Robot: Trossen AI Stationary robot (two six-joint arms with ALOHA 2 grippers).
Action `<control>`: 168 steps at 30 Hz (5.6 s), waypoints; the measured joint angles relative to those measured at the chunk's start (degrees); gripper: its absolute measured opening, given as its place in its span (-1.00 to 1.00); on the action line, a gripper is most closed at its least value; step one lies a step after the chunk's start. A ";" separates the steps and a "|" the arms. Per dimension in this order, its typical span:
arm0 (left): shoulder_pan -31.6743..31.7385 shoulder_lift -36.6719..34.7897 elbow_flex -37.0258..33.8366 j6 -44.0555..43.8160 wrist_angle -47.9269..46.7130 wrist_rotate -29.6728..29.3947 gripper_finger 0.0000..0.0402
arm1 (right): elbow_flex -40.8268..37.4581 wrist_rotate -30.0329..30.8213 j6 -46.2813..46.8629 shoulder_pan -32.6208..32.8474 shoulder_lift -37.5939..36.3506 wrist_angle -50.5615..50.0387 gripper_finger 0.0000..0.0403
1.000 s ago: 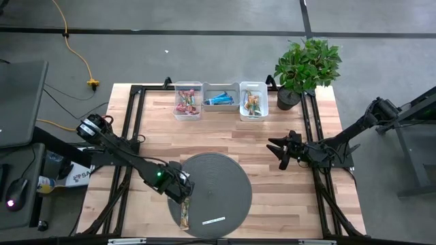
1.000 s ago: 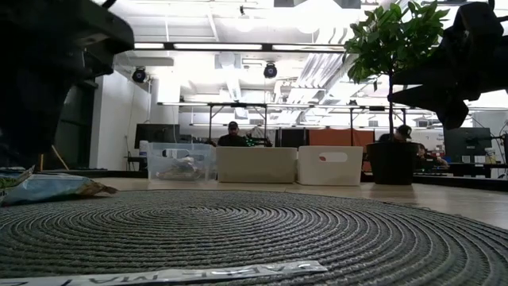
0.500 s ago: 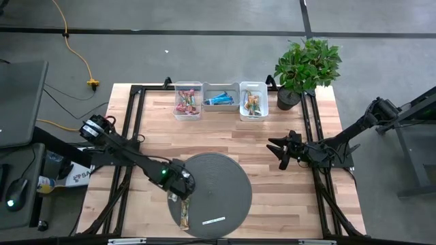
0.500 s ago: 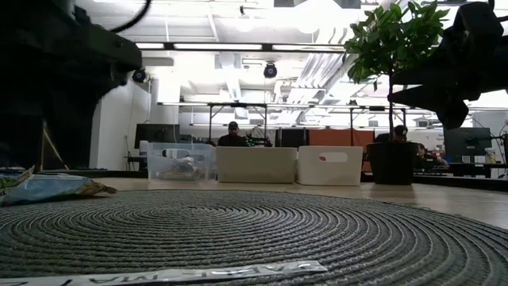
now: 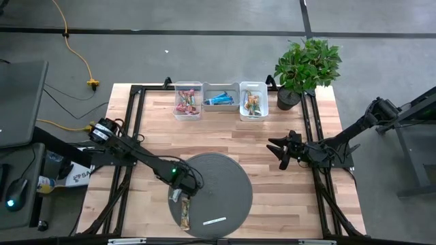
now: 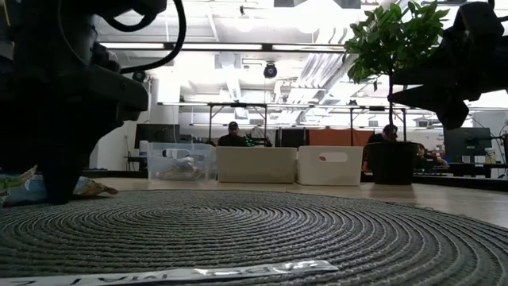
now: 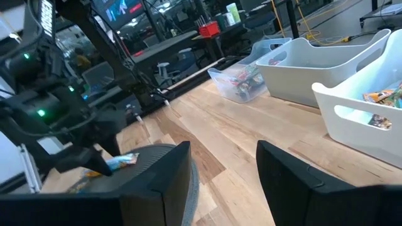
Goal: Pick and place Granola Bars by type
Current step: Put the left orange granola bar into the white bin
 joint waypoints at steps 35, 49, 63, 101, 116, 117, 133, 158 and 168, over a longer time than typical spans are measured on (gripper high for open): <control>-0.11 -2.89 -0.35 1.88 -4.90 4.27 -0.35 | 0.00 0.04 0.00 -0.02 0.13 -1.44 -0.18; -0.11 -5.37 -0.22 2.24 -6.31 3.37 -0.59 | 0.00 0.86 0.00 0.00 0.07 -2.30 -0.18; -0.09 -6.02 -0.20 2.95 -5.91 1.61 -0.80 | 0.00 1.33 0.00 0.00 0.02 -1.78 -0.18; 26.74 -21.11 -0.16 63.29 53.55 0.70 -0.82 | 14.94 -38.47 -10.71 -17.17 0.27 -0.09 -0.18; 29.13 -21.09 -0.15 65.99 60.66 8.08 -0.82 | 30.62 -64.79 -7.33 -30.22 19.66 -0.11 -0.18; 29.15 -21.09 -0.16 65.98 60.67 8.60 -0.82 | 32.30 -66.55 -7.32 -30.69 21.49 -0.05 -0.18; 29.16 -21.16 -0.14 65.94 60.52 11.74 -0.82 | 39.01 -80.52 -2.15 -34.47 31.87 5.80 -0.18; 29.13 -21.02 -0.16 66.28 59.70 10.38 -0.82 | 39.10 -81.24 0.53 -36.57 31.93 2.97 0.42; 29.16 -21.02 -0.16 67.26 59.78 8.97 -0.82 | 42.44 -78.24 -2.17 -35.89 33.26 3.29 0.40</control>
